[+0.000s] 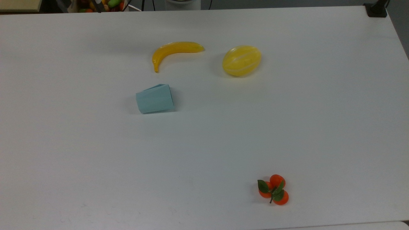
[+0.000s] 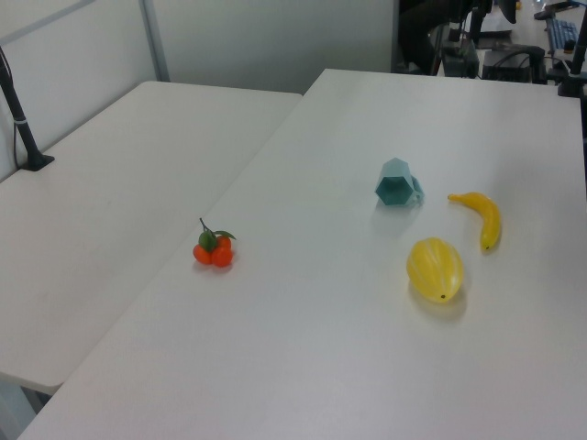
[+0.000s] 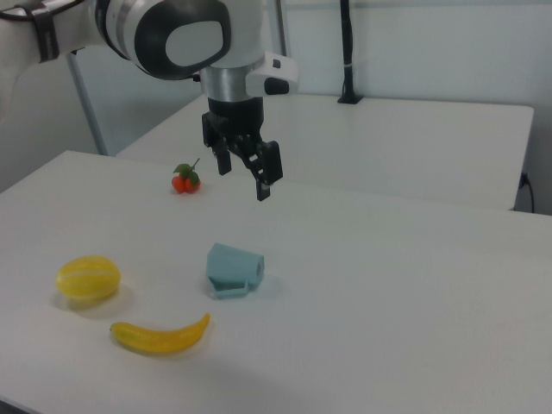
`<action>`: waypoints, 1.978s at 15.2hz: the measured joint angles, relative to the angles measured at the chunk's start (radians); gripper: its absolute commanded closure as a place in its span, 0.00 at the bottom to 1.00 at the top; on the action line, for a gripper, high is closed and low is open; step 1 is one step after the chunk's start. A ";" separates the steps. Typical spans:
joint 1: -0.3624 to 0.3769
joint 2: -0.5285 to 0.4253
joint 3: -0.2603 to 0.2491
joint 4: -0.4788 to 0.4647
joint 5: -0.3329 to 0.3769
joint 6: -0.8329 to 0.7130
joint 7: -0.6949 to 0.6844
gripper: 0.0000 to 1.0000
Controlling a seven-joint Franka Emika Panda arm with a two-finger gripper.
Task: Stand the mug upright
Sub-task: 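Move the gripper down toward the tipped light blue mug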
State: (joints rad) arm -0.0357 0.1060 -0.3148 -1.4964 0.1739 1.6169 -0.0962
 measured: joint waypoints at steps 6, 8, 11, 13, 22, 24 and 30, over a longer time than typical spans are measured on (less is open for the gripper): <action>0.001 0.011 0.001 -0.003 -0.014 -0.002 -0.001 0.00; 0.004 0.021 0.002 -0.005 -0.014 -0.002 -0.001 0.00; 0.031 0.039 0.003 -0.007 -0.015 -0.002 -0.001 0.00; 0.043 0.045 0.003 -0.010 -0.017 -0.002 -0.001 0.00; 0.200 0.056 0.010 -0.015 -0.111 0.041 -0.007 0.00; 0.267 0.068 0.044 -0.028 -0.220 0.095 0.001 0.00; 0.287 0.103 0.231 -0.205 -0.533 0.319 0.208 0.00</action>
State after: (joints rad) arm 0.2513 0.2087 -0.0836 -1.7016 -0.3596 1.9357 0.1114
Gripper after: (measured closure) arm 0.000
